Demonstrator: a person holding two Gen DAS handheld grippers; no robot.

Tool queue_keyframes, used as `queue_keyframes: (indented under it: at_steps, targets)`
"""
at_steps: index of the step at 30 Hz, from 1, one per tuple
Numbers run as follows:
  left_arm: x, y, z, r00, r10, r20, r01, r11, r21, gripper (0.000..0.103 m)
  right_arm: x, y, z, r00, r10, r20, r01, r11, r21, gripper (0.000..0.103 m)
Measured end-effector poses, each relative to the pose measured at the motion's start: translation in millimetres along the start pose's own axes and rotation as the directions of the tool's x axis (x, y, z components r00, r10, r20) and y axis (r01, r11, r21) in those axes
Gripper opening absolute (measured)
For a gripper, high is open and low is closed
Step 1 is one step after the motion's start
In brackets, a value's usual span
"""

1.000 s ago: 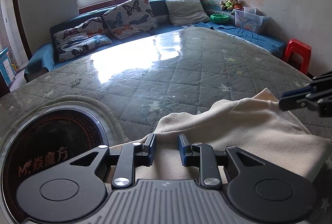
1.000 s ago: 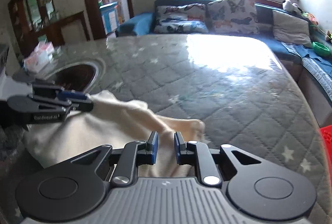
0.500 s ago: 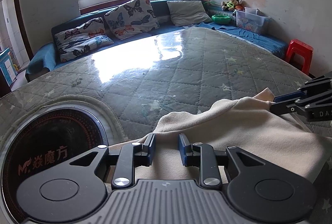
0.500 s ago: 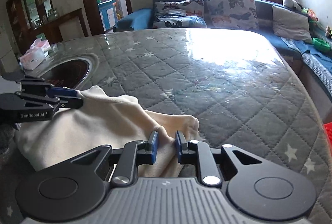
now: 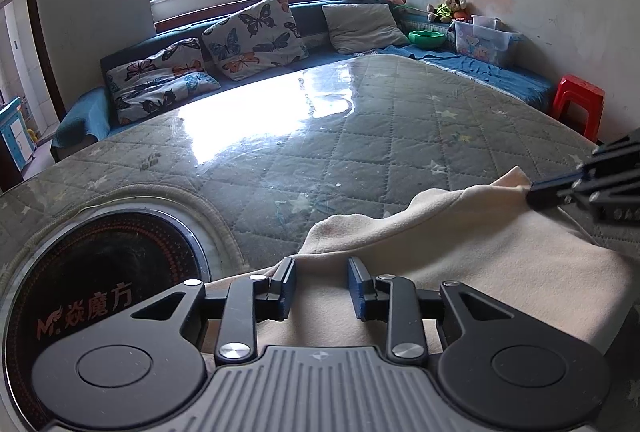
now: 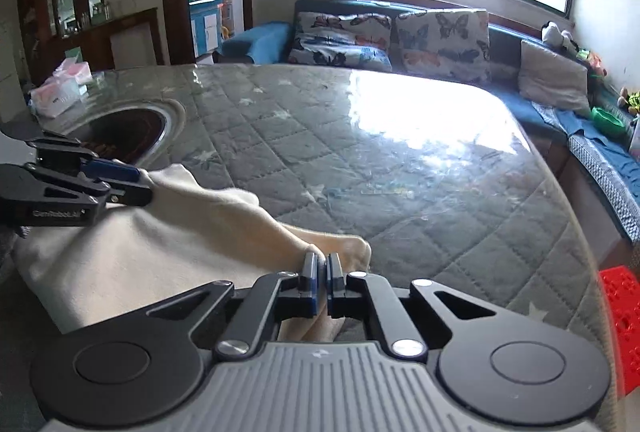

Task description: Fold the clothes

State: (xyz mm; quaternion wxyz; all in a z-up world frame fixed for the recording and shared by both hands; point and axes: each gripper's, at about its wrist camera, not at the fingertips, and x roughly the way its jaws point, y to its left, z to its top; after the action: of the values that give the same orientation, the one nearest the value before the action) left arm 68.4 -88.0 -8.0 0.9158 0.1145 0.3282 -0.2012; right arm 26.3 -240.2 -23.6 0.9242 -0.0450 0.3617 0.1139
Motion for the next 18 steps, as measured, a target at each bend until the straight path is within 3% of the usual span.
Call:
queue_keyframes:
  at_steps: [6,18]
  targets:
    - [-11.8,2.4,-4.0,1.000,0.007,0.025,-0.006,1.000,-0.013,0.042,-16.0,-0.4,4.0,0.999,0.017,0.030,-0.017,1.000,0.004,0.006]
    - [-74.4,-33.1,-34.8,0.989,-0.127,0.080,0.129,0.992,-0.016,0.042,-58.6,49.6,-22.2,0.989,0.137,0.063,-0.134,0.989,-0.057,0.006]
